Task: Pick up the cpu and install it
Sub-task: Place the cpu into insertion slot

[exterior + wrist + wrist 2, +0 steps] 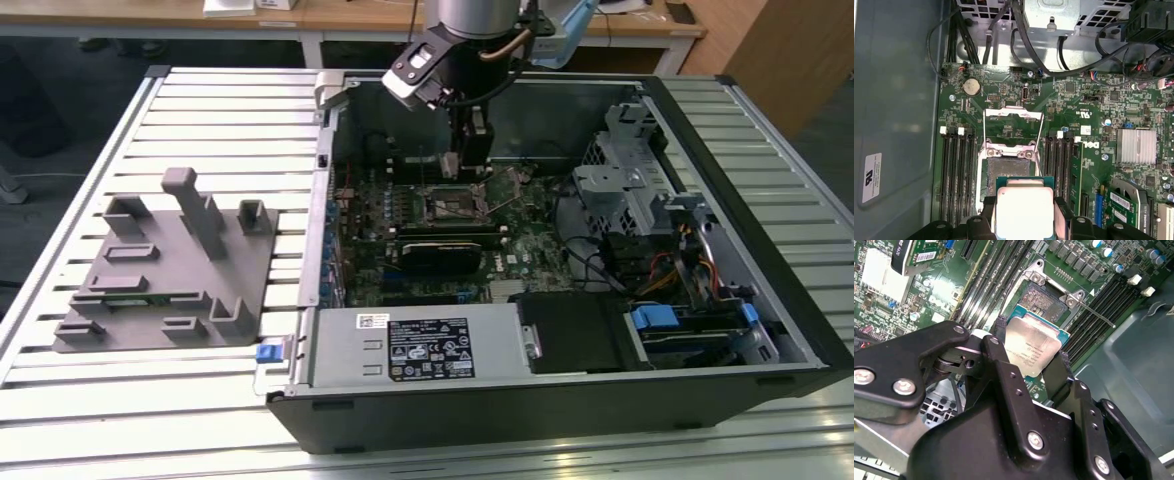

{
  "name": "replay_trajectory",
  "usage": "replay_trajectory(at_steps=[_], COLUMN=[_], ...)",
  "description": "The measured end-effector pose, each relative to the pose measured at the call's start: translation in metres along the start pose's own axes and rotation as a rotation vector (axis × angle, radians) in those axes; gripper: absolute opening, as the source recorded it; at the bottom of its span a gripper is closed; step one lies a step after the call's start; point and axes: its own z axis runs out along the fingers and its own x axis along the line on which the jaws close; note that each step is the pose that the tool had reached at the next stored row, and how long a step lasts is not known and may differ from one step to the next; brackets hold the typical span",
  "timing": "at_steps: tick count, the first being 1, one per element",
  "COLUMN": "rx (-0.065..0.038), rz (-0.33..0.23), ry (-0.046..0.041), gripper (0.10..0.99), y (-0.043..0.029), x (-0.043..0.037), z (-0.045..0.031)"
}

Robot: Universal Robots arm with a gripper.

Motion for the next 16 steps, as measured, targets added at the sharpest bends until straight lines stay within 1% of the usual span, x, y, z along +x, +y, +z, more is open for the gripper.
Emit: replay_trajectory(at_steps=[12, 16], rx=[0.0, 0.0], rz=[0.0, 0.0], ry=[0.0, -0.0001], gripper=[0.541, 0.541], y=[-0.0002, -0.0003], x=[0.0002, 0.0012], z=[0.0069, 0.0111])
